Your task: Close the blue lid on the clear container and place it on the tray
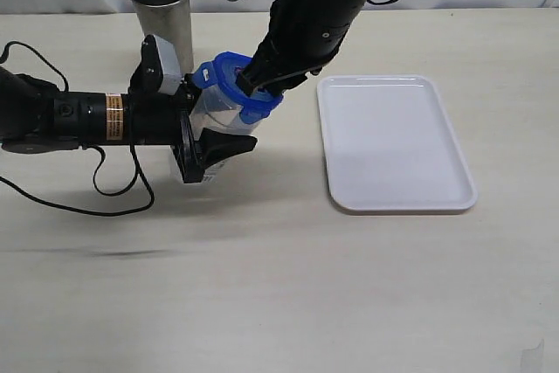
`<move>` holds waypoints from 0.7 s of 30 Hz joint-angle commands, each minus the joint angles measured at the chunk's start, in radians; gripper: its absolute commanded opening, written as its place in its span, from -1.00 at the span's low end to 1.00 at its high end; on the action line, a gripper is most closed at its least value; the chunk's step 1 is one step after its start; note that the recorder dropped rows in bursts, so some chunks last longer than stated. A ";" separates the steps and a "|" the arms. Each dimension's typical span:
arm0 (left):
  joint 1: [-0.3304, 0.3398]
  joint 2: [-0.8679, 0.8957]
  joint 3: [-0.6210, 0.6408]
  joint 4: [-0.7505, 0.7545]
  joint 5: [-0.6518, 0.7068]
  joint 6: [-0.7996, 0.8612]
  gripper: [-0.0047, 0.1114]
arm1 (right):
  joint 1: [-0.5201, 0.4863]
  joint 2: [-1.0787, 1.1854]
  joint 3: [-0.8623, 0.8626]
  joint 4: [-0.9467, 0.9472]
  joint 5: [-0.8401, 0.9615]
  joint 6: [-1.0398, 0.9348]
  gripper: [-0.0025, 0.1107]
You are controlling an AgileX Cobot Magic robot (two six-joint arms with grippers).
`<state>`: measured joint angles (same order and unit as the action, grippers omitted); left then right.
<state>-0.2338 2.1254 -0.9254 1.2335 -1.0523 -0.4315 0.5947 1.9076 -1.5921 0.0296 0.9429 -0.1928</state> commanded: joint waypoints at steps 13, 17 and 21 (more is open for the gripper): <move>-0.015 -0.002 -0.008 -0.065 -0.037 -0.007 -0.92 | 0.002 -0.027 -0.117 0.135 0.035 0.103 -0.32; -0.015 -0.002 -0.008 -0.065 -0.037 -0.007 -0.92 | 0.002 -0.027 -0.139 0.197 0.030 0.101 -0.11; -0.015 -0.002 -0.008 -0.067 -0.038 -0.007 -0.92 | 0.007 -0.010 -0.139 0.249 0.049 0.103 -0.07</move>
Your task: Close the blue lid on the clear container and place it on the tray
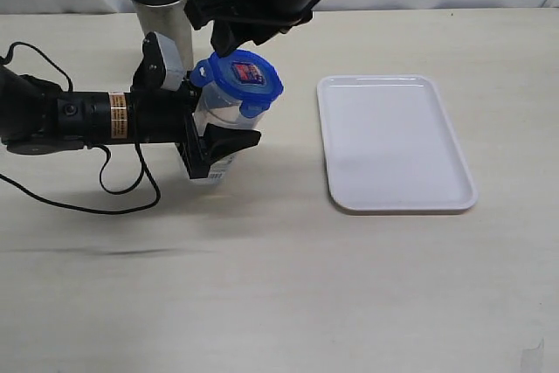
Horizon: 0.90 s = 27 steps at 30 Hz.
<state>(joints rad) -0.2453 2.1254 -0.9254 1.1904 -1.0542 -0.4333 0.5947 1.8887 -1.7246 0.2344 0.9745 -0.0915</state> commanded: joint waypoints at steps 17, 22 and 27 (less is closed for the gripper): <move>-0.006 -0.002 -0.008 -0.024 -0.038 -0.005 -0.92 | 0.153 0.066 -0.007 -0.331 0.000 0.272 -0.10; -0.006 -0.002 -0.008 -0.024 -0.044 -0.005 -0.92 | 0.153 0.081 -0.007 -0.295 0.001 0.265 -0.10; -0.006 -0.002 -0.008 -0.024 -0.051 -0.005 -0.92 | 0.153 0.113 -0.007 -0.302 0.005 0.265 -0.30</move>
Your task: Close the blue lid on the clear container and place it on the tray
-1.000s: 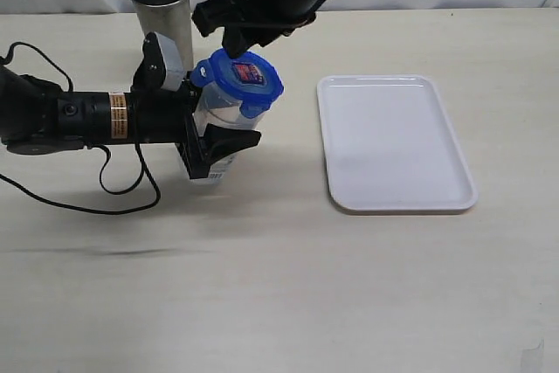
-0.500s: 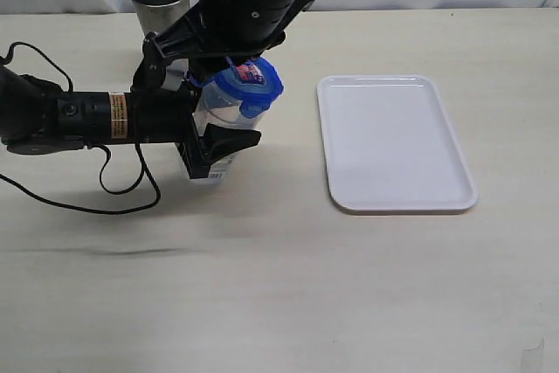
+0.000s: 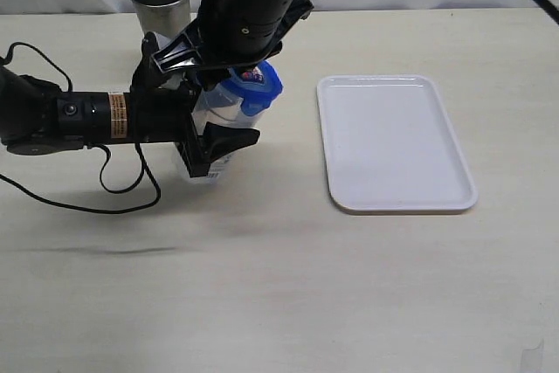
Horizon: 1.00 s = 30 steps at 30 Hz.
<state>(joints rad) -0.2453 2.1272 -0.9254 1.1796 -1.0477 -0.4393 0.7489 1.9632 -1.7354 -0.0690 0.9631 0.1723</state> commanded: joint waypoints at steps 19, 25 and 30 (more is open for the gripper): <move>-0.012 -0.004 -0.008 -0.013 -0.069 0.019 -0.92 | 0.103 0.134 0.004 -0.203 0.097 0.000 -0.31; -0.012 -0.004 -0.008 -0.015 -0.069 0.023 -0.92 | 0.107 0.142 0.004 -0.255 0.108 0.000 -0.32; -0.012 -0.004 -0.008 -0.021 -0.069 0.030 -0.92 | 0.136 0.161 0.004 -0.303 0.103 -0.011 -0.46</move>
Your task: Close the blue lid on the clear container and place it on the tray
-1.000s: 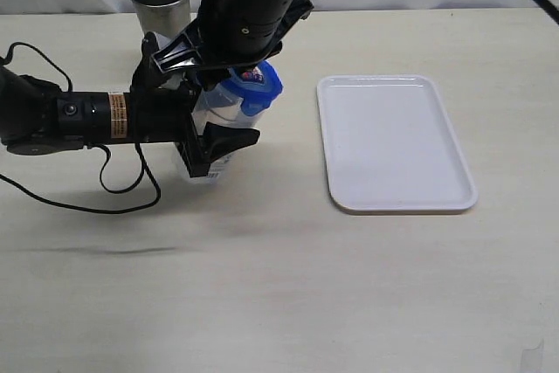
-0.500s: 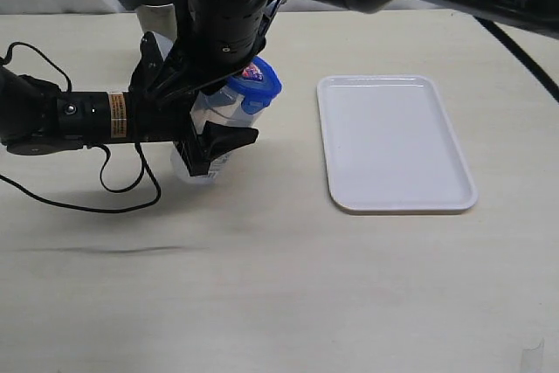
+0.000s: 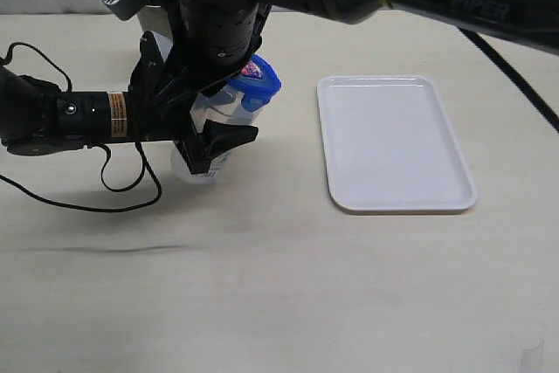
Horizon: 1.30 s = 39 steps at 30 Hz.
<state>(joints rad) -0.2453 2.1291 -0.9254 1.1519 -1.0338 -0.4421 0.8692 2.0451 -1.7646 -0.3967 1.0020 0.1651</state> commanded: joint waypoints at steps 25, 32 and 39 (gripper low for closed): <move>-0.012 -0.005 -0.008 0.012 -0.085 0.046 -0.92 | 0.012 -0.059 0.033 0.100 0.016 -0.079 -0.48; -0.012 -0.005 -0.008 0.014 -0.085 0.045 -0.92 | -0.008 -0.129 0.033 0.171 0.003 -0.115 -0.47; -0.012 -0.005 -0.008 0.014 -0.085 0.045 -0.92 | -0.108 -0.167 0.033 0.481 -0.024 -0.296 -0.47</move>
<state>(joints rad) -0.2546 2.1291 -0.9254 1.1821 -1.0800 -0.3962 0.8036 1.8979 -1.7353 -0.0255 0.9940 -0.0632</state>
